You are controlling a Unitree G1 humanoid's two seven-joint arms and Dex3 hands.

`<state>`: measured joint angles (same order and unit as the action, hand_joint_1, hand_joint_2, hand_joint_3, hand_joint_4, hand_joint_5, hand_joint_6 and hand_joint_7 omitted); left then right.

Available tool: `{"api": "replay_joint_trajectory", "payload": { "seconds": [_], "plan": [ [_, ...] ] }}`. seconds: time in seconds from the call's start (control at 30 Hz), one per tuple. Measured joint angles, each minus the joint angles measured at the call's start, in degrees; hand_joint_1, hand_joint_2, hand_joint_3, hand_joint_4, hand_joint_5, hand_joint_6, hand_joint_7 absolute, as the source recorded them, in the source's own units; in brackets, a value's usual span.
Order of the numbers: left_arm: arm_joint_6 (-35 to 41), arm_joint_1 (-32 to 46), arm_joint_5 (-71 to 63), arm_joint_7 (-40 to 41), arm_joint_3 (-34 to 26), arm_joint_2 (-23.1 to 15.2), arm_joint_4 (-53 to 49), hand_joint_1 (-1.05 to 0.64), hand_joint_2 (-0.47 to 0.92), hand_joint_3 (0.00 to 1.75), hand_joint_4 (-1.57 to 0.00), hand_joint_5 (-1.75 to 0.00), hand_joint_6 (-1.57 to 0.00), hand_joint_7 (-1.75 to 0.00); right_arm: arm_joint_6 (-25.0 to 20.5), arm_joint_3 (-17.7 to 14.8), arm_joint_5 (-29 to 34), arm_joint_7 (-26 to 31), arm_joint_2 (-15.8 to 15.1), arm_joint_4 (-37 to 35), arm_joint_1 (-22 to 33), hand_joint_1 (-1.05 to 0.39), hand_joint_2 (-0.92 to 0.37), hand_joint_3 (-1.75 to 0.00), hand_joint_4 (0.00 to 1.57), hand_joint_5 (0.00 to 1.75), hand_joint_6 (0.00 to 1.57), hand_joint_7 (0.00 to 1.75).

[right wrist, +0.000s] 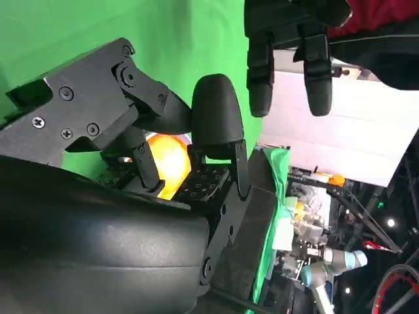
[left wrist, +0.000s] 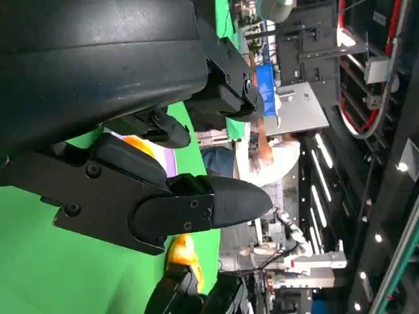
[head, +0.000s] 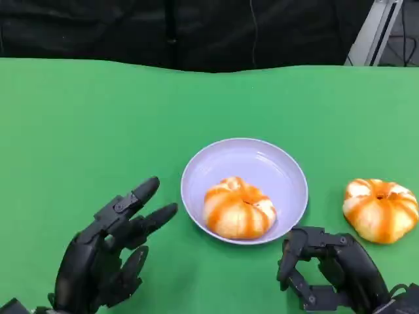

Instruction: Grasp the bread from the table and place it into the plate.

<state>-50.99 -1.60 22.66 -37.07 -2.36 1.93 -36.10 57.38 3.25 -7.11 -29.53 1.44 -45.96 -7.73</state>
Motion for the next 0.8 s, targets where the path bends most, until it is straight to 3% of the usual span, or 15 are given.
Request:
{"api": "replay_joint_trajectory", "payload": {
  "seconds": [0.13,0.23,0.4,0.57,0.67,0.8],
  "plan": [
    [-1.3,0.1,0.1,-1.2,-0.6,0.8,-1.9,-0.63,0.92,0.5,-0.67,-0.03,-0.46,-0.02,0.0,0.0,0.0,0.0,0.0,0.0,0.0,-0.16,-0.53,-1.11,0.82,1.61,0.85,1.34],
    [-4.4,0.3,-2.3,-0.7,-0.9,1.7,-4.1,-0.58,0.92,0.38,-0.73,-0.04,-0.5,-0.03,0.0,0.0,0.0,0.1,0.0,0.0,0.0,-0.16,-0.53,-1.1,0.82,1.61,0.85,1.33],
    [-9.0,0.7,-10.6,4.6,-1.0,2.5,-7.2,-0.41,0.92,0.17,-0.78,-0.02,-0.56,-0.02,0.0,-0.1,0.0,0.1,-0.1,0.1,0.0,-0.14,-0.53,-1.1,0.81,1.61,0.85,1.34],
    [-9.5,1.0,-16.4,10.3,-0.3,3.0,-7.6,-0.23,0.92,0.07,-0.82,-0.02,-0.61,-0.02,-0.1,0.0,0.0,0.1,-0.2,0.3,0.1,-0.15,-0.53,-1.09,0.81,1.62,0.85,1.32],
    [-10.2,0.9,-19.0,13.6,0.0,3.2,-7.6,-0.1,0.92,0.08,-0.84,-0.02,-0.64,-0.03,0.0,-0.1,0.0,0.2,-0.2,0.3,0.1,-0.15,-0.53,-1.09,0.81,1.63,0.85,1.33],
    [-10.8,0.3,-20.9,16.4,0.6,3.4,-7.8,0.05,0.92,0.23,-0.91,-0.04,-0.76,-0.05,0.0,-0.1,0.0,0.2,-0.2,0.3,0.1,-0.16,-0.53,-1.1,0.8,1.63,0.84,1.33]
  ]
}}
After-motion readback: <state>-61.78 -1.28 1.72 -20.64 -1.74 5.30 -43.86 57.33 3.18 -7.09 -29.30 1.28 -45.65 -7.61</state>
